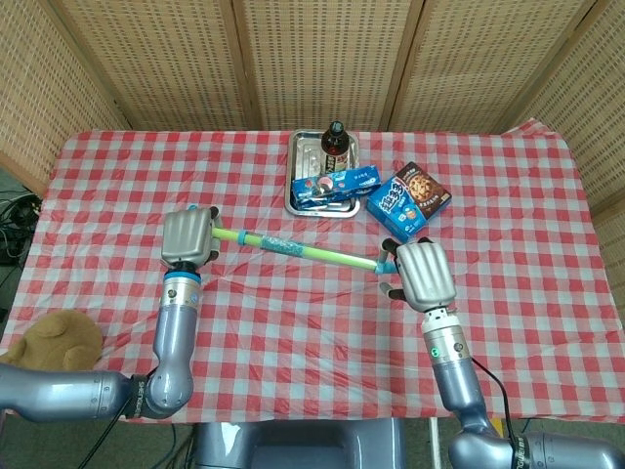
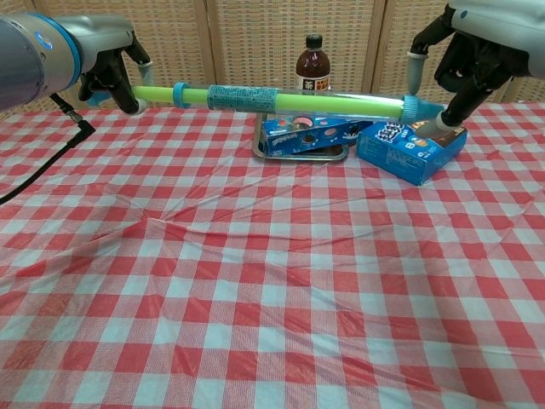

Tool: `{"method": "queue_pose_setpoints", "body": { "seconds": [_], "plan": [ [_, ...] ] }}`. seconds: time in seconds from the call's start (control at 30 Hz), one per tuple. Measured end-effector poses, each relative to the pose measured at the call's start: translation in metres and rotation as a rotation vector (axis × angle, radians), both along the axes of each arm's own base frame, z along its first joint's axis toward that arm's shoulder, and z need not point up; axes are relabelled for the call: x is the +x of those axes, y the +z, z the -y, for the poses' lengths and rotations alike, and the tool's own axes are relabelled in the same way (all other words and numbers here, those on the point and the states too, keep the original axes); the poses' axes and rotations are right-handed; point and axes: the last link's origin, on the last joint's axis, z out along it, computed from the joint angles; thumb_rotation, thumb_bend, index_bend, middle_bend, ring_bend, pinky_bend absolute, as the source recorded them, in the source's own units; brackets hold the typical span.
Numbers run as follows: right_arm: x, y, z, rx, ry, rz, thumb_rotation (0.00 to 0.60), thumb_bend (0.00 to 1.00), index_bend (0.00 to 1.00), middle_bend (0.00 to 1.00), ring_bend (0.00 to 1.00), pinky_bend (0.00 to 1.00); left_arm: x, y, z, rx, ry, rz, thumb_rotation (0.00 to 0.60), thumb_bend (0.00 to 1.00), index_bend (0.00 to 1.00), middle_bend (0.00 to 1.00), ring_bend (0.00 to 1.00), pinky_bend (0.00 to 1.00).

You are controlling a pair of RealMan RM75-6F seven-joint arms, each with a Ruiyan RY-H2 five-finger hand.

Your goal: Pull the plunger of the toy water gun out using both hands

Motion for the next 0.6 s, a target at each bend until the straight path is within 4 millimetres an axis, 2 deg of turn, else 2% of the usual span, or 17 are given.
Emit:
{"method": "queue_pose_setpoints", "body": {
  "seconds": [0.6],
  "plan": [
    [0.0007, -0.0032, 0.0018, -0.007, -0.011, -0.008, 0.6, 0.31, 0.53, 1.0, 1.0, 0.56, 0.0032, -0.0045, 0.0028, -0.031, -0.003, 0.007, 0.6, 0.64, 0.84, 0.94, 0.85, 0.72]
  ]
}}
